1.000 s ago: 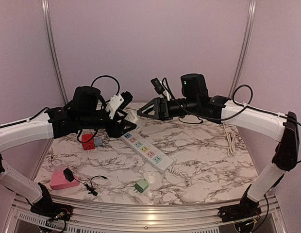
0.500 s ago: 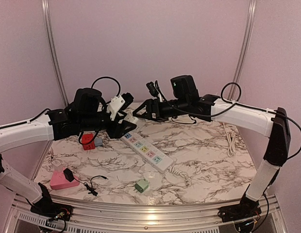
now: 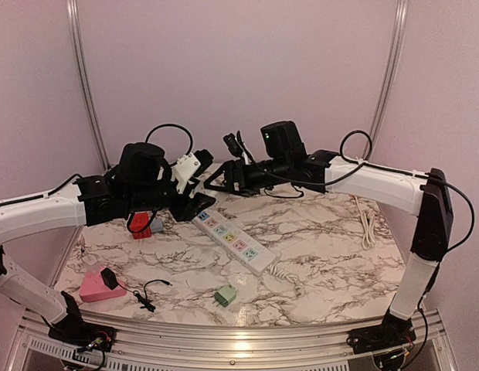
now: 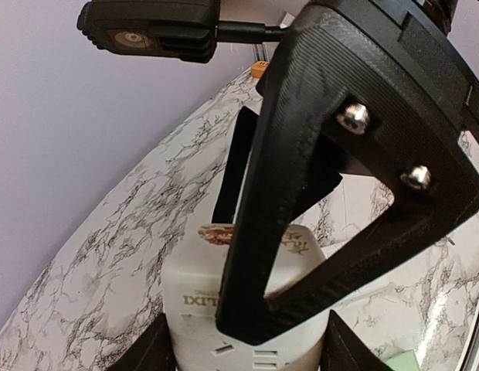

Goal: Insert the plug
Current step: Pass from the left arm to the right

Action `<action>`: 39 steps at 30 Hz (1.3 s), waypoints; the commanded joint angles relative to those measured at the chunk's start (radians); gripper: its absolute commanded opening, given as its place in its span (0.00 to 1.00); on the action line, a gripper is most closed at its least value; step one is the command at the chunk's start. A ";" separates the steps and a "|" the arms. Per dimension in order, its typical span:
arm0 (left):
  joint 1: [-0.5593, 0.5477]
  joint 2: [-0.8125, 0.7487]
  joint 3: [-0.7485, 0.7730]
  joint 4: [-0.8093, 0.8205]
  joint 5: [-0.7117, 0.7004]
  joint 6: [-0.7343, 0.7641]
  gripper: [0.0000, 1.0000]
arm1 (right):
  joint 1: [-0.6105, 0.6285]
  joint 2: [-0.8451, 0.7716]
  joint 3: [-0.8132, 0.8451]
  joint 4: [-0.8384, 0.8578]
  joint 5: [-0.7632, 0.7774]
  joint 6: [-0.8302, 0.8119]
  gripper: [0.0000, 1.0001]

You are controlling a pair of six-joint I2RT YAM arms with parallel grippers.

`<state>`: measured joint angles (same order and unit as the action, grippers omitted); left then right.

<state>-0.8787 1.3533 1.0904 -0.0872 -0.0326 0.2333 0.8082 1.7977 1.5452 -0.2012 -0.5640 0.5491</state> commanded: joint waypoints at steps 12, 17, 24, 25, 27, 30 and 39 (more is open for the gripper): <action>-0.024 -0.036 -0.012 0.077 -0.038 0.012 0.05 | 0.015 0.047 0.048 -0.016 -0.025 -0.001 0.26; -0.024 -0.046 -0.005 0.078 -0.043 -0.018 0.64 | 0.013 0.061 0.084 -0.077 -0.002 -0.058 0.20; -0.022 -0.088 0.019 0.029 -0.083 -0.111 0.99 | -0.016 0.072 0.117 -0.156 0.069 -0.157 0.20; -0.021 -0.097 0.024 0.014 -0.090 -0.126 0.99 | -0.024 0.075 0.124 -0.170 0.076 -0.180 0.20; -0.016 -0.127 0.022 -0.010 -0.099 -0.152 0.99 | -0.036 0.088 0.139 -0.197 0.092 -0.225 0.20; 0.009 -0.167 -0.002 -0.034 -0.113 -0.206 0.99 | -0.048 0.123 0.171 -0.233 0.110 -0.315 0.19; 0.268 -0.242 -0.147 -0.061 0.078 -0.426 0.99 | -0.053 0.311 0.431 -0.398 0.197 -0.534 0.18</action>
<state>-0.7044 1.1275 0.9955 -0.0990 -0.0574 -0.0742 0.7578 2.0544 1.8629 -0.5293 -0.4118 0.1390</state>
